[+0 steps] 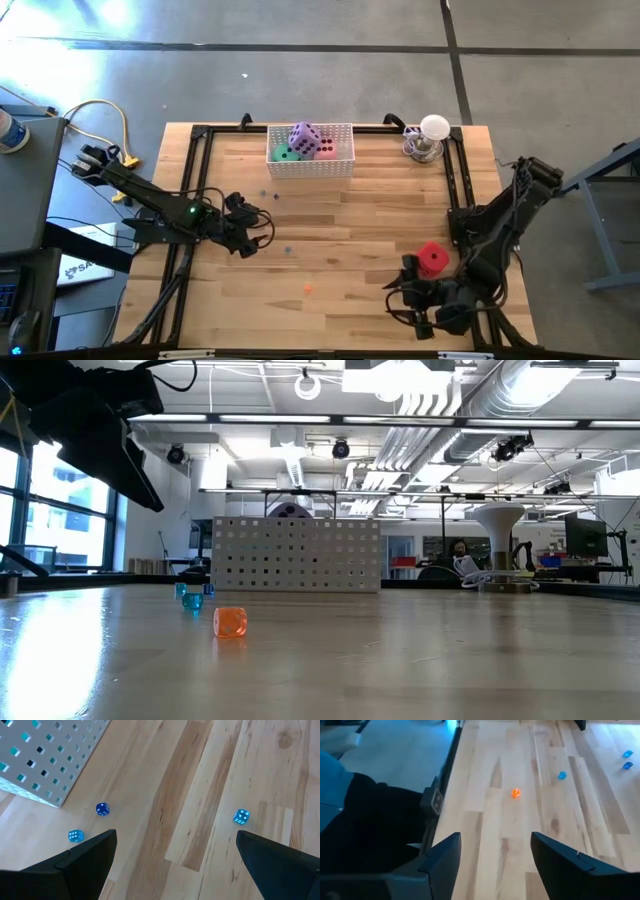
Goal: Pick & Place Dice
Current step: Put the large red dice into the white basket
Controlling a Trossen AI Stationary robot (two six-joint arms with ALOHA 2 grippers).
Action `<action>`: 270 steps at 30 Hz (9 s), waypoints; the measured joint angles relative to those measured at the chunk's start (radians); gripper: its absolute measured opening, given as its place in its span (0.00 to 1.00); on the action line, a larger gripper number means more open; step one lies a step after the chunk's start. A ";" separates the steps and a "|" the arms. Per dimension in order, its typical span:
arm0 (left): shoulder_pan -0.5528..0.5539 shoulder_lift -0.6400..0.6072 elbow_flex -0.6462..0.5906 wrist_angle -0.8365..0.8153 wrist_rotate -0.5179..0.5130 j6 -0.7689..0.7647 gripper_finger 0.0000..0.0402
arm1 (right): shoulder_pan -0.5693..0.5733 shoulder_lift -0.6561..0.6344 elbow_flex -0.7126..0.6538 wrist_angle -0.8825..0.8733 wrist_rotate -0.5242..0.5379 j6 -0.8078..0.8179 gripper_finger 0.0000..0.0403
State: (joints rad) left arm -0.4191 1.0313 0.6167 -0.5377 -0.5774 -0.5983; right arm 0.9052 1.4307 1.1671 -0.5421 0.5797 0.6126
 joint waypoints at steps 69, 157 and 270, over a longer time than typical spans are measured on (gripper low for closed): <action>-0.003 0.000 0.000 0.000 0.002 -0.004 1.00 | -0.170 0.061 0.038 -0.819 -0.239 0.746 0.98; -0.003 0.000 0.000 0.000 0.000 -0.003 1.00 | -0.166 -0.194 -0.365 -0.604 -0.455 0.828 0.98; -0.003 0.000 0.000 0.000 0.001 -0.003 1.00 | -0.211 0.002 -0.589 0.063 0.052 0.834 0.87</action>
State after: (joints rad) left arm -0.4221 1.0317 0.6164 -0.5381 -0.5766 -0.6018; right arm 0.6938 1.4322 0.5779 -0.4789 0.6318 1.4465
